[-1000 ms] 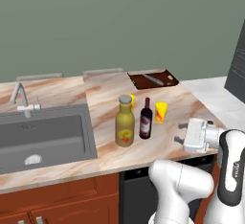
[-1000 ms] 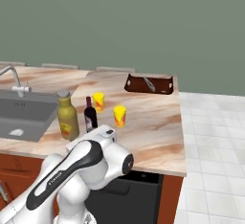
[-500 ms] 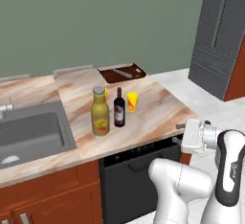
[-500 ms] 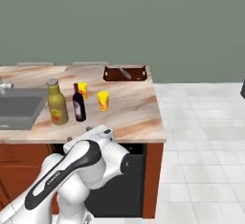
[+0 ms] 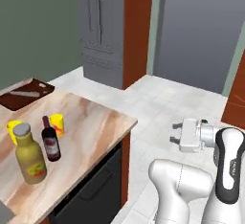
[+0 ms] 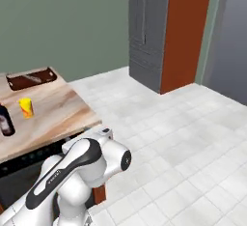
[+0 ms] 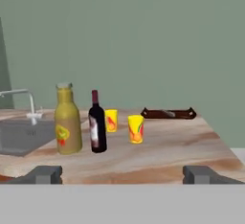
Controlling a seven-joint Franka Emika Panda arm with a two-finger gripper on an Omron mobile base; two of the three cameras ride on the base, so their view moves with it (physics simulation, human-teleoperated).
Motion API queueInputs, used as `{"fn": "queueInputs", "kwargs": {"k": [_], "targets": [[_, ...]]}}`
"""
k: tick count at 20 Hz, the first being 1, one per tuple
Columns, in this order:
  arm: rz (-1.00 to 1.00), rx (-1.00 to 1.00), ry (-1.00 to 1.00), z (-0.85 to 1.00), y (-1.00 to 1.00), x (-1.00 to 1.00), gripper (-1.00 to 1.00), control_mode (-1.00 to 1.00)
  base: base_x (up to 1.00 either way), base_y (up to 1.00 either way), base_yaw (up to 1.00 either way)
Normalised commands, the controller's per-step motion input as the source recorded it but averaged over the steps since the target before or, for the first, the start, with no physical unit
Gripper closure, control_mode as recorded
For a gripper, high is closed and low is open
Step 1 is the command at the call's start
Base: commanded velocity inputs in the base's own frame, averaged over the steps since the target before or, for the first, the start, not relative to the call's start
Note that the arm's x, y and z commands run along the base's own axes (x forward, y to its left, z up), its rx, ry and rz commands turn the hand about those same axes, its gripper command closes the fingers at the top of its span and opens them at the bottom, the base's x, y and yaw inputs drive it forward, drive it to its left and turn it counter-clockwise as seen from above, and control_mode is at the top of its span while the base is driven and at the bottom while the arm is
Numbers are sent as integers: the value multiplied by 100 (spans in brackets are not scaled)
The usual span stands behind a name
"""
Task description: Place the drinks on the dining counter in a tight cluster.
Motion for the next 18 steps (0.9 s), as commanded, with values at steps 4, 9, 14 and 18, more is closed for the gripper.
{"fn": "queueInputs", "kwargs": {"k": [4, 9, 14, 18], "targets": [[0, 0, 0, 0, 0, 0, -100, 100, 0, 0, -97], [0, 0, 0, 0, 0, 0, -100, 100, 0, 0, -100], [0, 0, 0, 0, 0, 0, -100, 100, 0, 1, -100], [0, 0, 0, 0, 0, 0, -100, 100, 0, 2, -100]]}}
